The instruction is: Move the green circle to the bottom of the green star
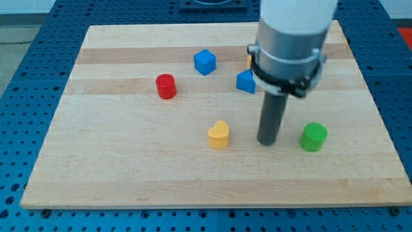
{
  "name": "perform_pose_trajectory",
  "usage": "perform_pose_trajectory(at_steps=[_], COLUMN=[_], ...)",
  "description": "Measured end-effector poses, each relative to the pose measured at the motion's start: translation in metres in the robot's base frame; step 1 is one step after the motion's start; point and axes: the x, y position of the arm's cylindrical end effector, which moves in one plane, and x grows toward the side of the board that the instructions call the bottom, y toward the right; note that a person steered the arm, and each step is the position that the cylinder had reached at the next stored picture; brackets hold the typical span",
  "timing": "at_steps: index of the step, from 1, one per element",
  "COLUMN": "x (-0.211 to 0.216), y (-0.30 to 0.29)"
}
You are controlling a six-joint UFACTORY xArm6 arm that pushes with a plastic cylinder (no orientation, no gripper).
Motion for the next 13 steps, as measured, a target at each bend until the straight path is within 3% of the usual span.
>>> perform_pose_trajectory(at_steps=[1,2,3,5,8,10,13], x=[0.041,0.03,0.0,-0.018,-0.067,-0.103,-0.095], y=[0.025,0.069,0.073,0.062,0.117,0.122,0.065])
